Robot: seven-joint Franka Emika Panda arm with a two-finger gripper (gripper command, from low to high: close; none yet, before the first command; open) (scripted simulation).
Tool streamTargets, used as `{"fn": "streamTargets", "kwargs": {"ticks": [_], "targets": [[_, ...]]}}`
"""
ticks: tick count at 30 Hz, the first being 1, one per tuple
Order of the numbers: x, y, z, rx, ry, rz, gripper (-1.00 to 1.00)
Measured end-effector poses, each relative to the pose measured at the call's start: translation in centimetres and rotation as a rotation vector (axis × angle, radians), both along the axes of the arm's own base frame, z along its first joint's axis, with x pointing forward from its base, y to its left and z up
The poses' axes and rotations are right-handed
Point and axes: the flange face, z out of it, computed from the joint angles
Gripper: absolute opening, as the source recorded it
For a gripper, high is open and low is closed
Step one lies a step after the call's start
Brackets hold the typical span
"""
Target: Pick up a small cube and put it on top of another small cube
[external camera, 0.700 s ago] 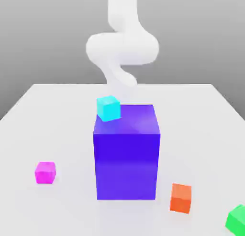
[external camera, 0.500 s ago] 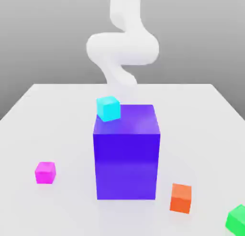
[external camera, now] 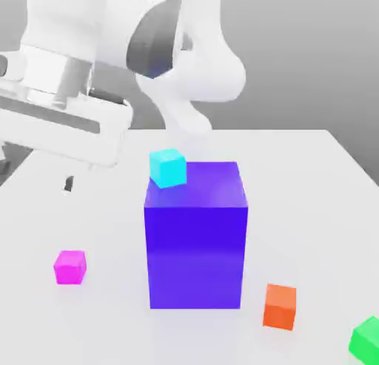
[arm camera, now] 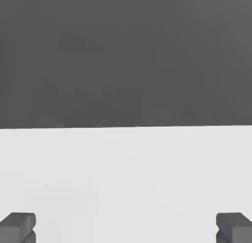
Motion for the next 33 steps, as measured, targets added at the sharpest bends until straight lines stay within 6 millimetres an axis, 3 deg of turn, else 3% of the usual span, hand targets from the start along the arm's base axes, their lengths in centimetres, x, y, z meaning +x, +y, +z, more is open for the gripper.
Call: {"fn": "streamTargets", "kwargs": {"ticks": [7, 12, 24, 25, 33], "targets": [[-5.3, -3.7, -9.3, 0.105, 0.123, -0.008, 0.00], [-9.7, -4.5, -14.8, 0.210, 0.166, -0.009, 0.00], [-10.4, -4.2, -22.0, 0.239, 0.168, 0.002, 0.00], [-10.5, -4.1, -22.6, 0.239, 0.171, 0.003, -1.00], [-10.4, -4.2, -22.2, 0.240, 0.168, 0.003, -1.00]]}}
